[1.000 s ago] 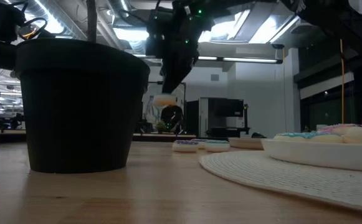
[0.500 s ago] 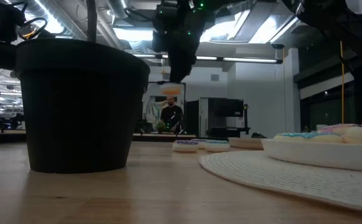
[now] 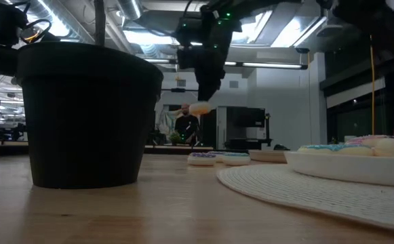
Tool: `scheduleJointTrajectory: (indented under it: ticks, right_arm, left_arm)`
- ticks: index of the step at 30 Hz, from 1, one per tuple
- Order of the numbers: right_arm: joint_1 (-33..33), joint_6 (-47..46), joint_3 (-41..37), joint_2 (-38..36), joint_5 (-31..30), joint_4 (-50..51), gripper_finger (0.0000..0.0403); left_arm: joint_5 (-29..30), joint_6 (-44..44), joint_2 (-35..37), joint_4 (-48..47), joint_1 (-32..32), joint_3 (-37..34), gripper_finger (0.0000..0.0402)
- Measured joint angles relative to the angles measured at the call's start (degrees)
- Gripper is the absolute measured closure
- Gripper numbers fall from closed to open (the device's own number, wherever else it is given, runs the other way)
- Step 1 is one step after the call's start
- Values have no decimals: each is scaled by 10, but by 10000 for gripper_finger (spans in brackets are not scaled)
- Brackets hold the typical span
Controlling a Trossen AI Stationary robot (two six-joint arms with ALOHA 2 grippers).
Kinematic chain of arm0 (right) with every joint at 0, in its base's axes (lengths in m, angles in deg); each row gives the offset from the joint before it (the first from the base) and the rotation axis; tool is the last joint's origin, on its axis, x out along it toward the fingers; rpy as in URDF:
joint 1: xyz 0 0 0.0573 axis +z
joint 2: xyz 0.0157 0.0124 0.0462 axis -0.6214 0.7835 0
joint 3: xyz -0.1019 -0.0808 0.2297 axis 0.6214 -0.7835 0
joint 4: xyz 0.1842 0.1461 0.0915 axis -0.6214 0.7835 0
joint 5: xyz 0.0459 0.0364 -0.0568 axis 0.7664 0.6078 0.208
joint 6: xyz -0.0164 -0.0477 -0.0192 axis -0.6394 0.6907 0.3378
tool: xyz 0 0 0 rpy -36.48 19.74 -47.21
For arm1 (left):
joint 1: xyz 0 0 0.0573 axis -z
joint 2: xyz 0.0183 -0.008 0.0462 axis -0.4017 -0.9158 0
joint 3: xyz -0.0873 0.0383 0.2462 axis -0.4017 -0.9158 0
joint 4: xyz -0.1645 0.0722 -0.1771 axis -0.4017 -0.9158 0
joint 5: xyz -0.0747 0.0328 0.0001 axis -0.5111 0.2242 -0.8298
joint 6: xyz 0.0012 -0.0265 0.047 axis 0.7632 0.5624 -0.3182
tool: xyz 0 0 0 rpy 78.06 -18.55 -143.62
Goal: Pick & Place donuts
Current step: Put the left small blue donut onto the gray plate
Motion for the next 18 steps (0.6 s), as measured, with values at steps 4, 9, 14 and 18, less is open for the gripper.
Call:
scheduleJointTrajectory:
  ticks: [4,9,14,18]
  right_arm:
    - [-4,-11,-66,-38,1,-41,385]
    - [-13,-60,-141,-85,1,-78,385]
    - [-25,-112,-214,-134,1,-125,385]
    - [-34,-141,-267,-165,1,-144,385]
  left_arm:
    - [0,0,0,0,0,0,131]
    - [0,0,0,0,0,0,131]
    - [0,0,0,0,0,0,131]
    - [0,0,0,0,0,0,131]
